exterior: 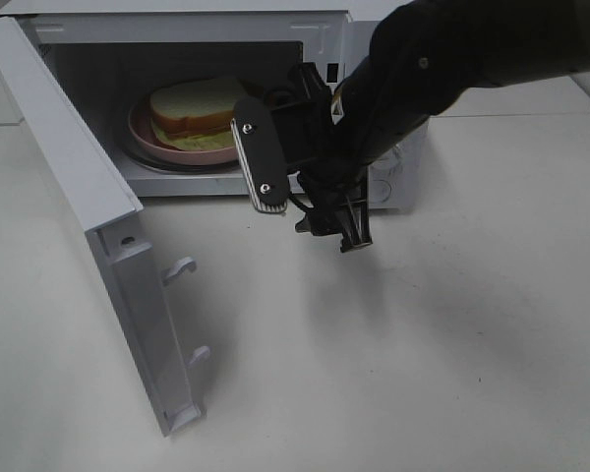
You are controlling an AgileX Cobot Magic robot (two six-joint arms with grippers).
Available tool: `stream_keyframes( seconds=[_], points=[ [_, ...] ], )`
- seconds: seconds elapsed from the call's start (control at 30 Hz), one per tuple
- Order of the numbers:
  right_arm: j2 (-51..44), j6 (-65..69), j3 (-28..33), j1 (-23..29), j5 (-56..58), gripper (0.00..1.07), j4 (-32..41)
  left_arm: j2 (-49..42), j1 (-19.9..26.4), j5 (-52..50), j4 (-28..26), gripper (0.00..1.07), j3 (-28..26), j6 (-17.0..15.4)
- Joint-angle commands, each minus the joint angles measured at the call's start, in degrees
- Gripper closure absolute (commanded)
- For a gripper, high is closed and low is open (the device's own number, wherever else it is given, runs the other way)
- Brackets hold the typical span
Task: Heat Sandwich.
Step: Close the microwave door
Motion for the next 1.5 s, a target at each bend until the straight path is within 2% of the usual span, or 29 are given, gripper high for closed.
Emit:
stream_keyframes(
  seconds=[0.03,0.47,0.7,0.87,1.07,1.23,1.37,1.5],
  points=[
    [-4.76,2.86,5.04,0.06,-0.69,0.31,0.06,-0.97,-0.29,-0.23,-0.06,0.09,0.06,-0.06],
    [-16.16,14.95,17.88,0.06,-0.06,0.31,0.06,-0.97,-0.29,-0.23,-0.06,0.09,0.06,-0.06],
    [-24.52,29.56,24.41,0.06,2.98,0.31,0.06,-0.97,-0.29,-0.23,-0.06,0.09,0.06,-0.06],
    [-29.16,41.31,26.36,0.06,7.28,0.31,0.06,-0.97,-0.29,-0.23,-0.06,0.09,0.06,-0.06],
    [-35.07,59.82,26.41,0.06,18.62,0.31,0.06,-0.97,-0.29,-0.23,-0.06,0.09,0.06,-0.06],
    [-37.47,64.29,26.41,0.06,24.29,0.31,0.06,-0.97,-0.29,-0.23,-0.06,0.09,0.06,-0.06],
    [-43.89,66.75,26.41,0.06,34.43,0.31,0.06,-0.97,-0.29,-0.23,-0.06,0.09,0.06,-0.06],
    [-47.61,66.75,26.41,0.06,38.85,0.31,0.06,-0.97,-0.29,-0.23,-0.06,0.09,0.06,-0.06]
  ],
)
